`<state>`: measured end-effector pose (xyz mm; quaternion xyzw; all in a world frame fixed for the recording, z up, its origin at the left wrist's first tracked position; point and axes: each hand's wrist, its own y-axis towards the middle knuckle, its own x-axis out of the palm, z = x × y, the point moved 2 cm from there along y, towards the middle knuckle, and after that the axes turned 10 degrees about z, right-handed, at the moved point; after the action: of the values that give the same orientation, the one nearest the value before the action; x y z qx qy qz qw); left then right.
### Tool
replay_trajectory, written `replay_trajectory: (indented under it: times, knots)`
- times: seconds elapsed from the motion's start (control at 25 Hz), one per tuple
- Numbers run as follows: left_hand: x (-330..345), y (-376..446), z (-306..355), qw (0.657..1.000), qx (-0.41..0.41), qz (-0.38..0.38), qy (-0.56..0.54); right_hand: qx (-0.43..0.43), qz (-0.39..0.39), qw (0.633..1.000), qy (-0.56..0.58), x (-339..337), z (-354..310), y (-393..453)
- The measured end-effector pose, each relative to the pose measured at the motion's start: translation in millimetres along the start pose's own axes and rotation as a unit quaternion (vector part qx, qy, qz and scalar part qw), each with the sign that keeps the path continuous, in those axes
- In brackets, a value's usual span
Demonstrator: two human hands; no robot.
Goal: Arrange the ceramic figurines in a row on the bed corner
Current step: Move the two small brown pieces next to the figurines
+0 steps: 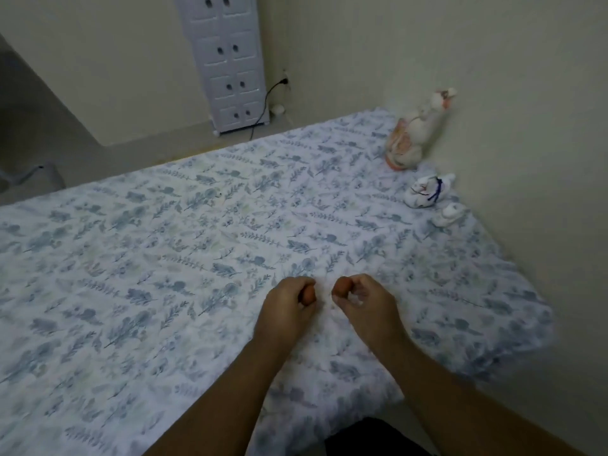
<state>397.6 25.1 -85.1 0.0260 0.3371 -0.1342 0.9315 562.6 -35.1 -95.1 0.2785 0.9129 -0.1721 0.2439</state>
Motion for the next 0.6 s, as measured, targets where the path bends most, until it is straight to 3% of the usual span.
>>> replay_trajectory:
  times: [0.2, 0.36, 0.6]
  knots:
    - [127, 55, 95, 0.991, 0.113, -0.074, -0.02, 0.038, 0.136, 0.99, -0.025, -117, 64, 69]
    - [206, 94, 156, 0.979, 0.169, -0.109, -0.028, 0.049, 0.217, 0.974, -0.046, -165, 112, 107]
    - [270, 135, 178, 0.976, 0.162, -0.139, -0.039, 0.093, 0.248, 0.964, -0.009, -190, 142, 139]
